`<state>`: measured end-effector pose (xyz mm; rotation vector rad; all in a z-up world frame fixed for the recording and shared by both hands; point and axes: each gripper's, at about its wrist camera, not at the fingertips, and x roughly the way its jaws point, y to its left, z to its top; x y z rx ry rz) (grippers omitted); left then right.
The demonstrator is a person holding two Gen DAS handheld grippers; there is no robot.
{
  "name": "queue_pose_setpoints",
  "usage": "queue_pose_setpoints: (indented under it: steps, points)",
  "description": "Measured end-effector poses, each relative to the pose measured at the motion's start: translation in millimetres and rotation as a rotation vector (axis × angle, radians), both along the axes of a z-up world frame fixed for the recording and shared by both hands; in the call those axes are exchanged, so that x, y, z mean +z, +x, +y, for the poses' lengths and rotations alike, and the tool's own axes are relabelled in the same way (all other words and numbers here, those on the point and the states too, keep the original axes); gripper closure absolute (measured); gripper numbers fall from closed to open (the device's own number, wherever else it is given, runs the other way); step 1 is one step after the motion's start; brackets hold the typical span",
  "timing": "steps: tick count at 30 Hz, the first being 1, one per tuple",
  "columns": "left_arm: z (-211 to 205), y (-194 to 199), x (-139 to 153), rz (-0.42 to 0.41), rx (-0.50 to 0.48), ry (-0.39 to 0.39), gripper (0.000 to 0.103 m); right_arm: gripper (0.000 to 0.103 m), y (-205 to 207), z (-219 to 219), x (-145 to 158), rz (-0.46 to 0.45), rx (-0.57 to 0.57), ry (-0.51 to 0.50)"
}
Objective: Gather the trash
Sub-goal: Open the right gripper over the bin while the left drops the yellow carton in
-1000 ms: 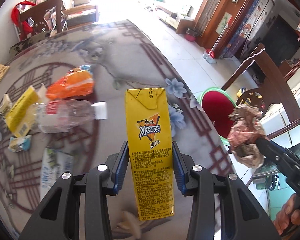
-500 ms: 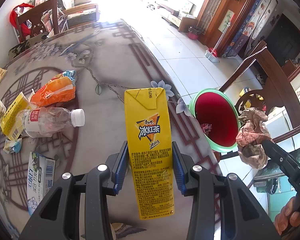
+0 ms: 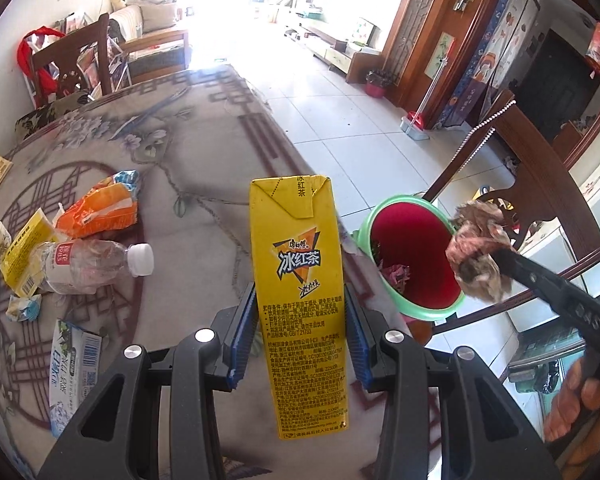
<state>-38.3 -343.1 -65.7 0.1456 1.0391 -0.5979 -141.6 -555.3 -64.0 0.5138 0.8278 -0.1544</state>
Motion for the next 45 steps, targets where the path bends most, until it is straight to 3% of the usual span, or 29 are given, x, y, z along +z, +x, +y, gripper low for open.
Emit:
queue_pose_setpoints:
  steps: [9, 16, 18, 20, 21, 26, 31, 42, 43, 45]
  points:
    - [-4, -5, 4, -0.009, -0.001, -0.001, 0.065, 0.088, 24, -59, -20, 0.060, -0.082, -0.072]
    - [-16, -1, 3, -0.007, -0.012, 0.006, 0.065, 0.086, 37, -80, -38, 0.097, -0.097, -0.093]
    - [-22, 0, 1, -0.004, -0.022, 0.008, 0.065, 0.074, 40, -83, -42, 0.097, -0.102, -0.097]
    - [-31, 1, 0, 0.000, -0.040, 0.010, 0.065, 0.038, 38, -87, -42, 0.084, -0.128, -0.104]
    - [-35, 1, -1, -0.001, -0.049, 0.011, 0.065, 0.036, 37, -89, -41, 0.071, -0.137, -0.104]
    - [-70, 3, -6, -0.011, -0.143, 0.021, 0.065, 0.036, 18, -96, -27, 0.029, -0.183, -0.117]
    - [-120, 3, -8, -0.003, -0.243, -0.007, 0.065, 0.035, -23, -107, -17, -0.014, -0.278, -0.037]
    - [-225, 2, -15, 0.015, -0.421, -0.055, 0.064, 0.034, -86, -119, -9, -0.010, -0.433, -0.030]
    - [-230, 1, -16, 0.018, -0.427, -0.052, 0.063, 0.034, -88, -117, -9, -0.009, -0.437, -0.032]
    - [-235, 3, -18, 0.011, -0.423, -0.044, 0.041, 0.034, -90, -114, -9, -0.004, -0.441, -0.035]
